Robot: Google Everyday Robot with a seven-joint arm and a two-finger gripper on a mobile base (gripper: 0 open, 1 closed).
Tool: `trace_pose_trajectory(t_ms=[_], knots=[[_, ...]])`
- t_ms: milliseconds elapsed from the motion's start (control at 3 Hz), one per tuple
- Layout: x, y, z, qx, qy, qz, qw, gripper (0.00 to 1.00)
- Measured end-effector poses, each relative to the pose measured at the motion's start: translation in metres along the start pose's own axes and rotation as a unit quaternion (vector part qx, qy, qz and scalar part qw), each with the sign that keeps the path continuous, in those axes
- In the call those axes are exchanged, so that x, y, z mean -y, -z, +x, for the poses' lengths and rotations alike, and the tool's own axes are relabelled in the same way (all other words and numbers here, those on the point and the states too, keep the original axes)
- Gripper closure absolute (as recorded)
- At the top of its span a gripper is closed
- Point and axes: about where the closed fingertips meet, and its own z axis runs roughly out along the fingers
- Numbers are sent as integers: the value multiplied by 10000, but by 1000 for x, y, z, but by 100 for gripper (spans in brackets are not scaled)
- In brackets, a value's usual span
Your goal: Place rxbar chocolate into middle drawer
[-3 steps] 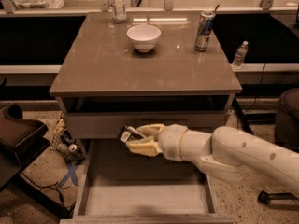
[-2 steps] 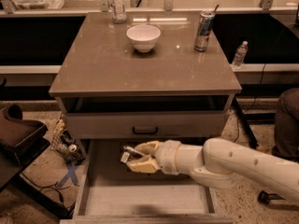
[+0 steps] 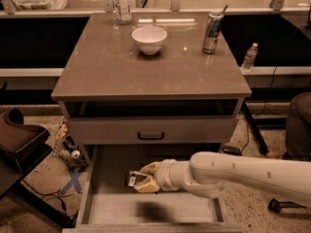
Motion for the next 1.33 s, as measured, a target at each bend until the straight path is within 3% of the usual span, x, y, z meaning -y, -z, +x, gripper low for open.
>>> trace_pose_trajectory(t_ms=[333, 1000, 1333], knots=[[7, -33, 25, -369, 142, -48, 9992, 100], [21, -84, 66, -552, -96, -204, 9982, 100], [20, -86, 67, -553, -106, -220, 9982, 85]])
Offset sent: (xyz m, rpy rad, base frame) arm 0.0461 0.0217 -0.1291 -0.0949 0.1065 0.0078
